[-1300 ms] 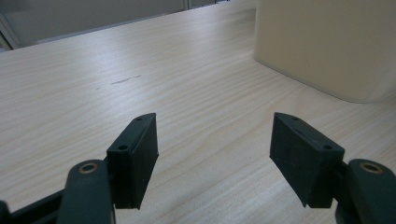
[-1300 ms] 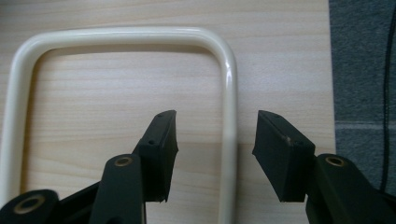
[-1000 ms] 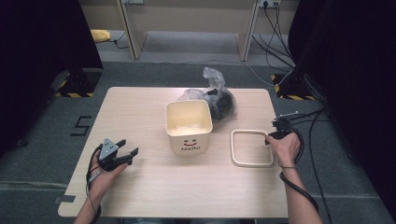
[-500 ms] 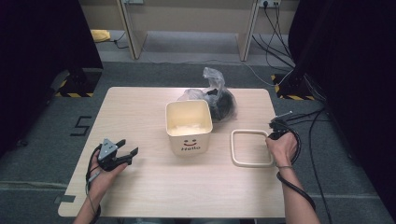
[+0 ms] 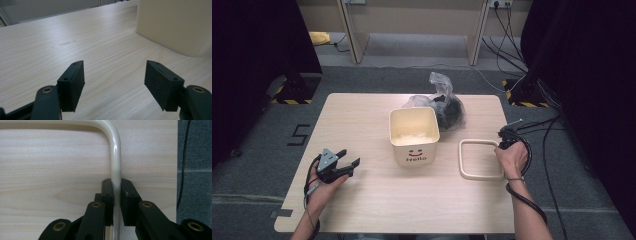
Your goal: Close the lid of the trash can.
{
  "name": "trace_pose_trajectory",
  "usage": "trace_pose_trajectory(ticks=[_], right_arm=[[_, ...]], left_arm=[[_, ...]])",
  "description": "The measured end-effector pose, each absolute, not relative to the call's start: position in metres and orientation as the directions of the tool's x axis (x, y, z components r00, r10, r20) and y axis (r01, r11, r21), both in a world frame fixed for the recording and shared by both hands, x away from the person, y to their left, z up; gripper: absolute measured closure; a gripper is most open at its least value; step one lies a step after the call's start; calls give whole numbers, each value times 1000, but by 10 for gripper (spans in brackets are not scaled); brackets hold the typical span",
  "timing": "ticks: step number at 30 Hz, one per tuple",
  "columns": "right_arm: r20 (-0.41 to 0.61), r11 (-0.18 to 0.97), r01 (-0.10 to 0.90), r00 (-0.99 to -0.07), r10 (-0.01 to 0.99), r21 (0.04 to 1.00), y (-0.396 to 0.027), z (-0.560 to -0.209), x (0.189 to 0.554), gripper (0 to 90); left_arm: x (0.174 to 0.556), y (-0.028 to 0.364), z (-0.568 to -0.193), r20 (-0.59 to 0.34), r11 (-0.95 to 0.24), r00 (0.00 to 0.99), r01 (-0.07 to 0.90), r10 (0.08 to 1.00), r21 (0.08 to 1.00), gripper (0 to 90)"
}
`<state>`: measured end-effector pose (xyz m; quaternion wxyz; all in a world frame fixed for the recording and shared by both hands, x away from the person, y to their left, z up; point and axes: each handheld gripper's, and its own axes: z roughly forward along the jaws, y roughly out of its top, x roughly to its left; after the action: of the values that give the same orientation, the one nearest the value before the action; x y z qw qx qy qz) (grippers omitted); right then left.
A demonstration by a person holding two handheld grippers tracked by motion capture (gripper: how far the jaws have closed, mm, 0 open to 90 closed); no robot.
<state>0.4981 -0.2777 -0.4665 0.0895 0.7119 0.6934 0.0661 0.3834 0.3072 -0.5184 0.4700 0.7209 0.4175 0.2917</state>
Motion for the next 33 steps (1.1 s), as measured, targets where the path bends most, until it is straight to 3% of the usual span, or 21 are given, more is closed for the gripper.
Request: trace_pose_trajectory(ticks=[33], right_arm=[[7,32,959,-36,999,280,-260,-384,489,824]], left_arm=[[383,307,-518,28,-209,478,329,878,921,320]])
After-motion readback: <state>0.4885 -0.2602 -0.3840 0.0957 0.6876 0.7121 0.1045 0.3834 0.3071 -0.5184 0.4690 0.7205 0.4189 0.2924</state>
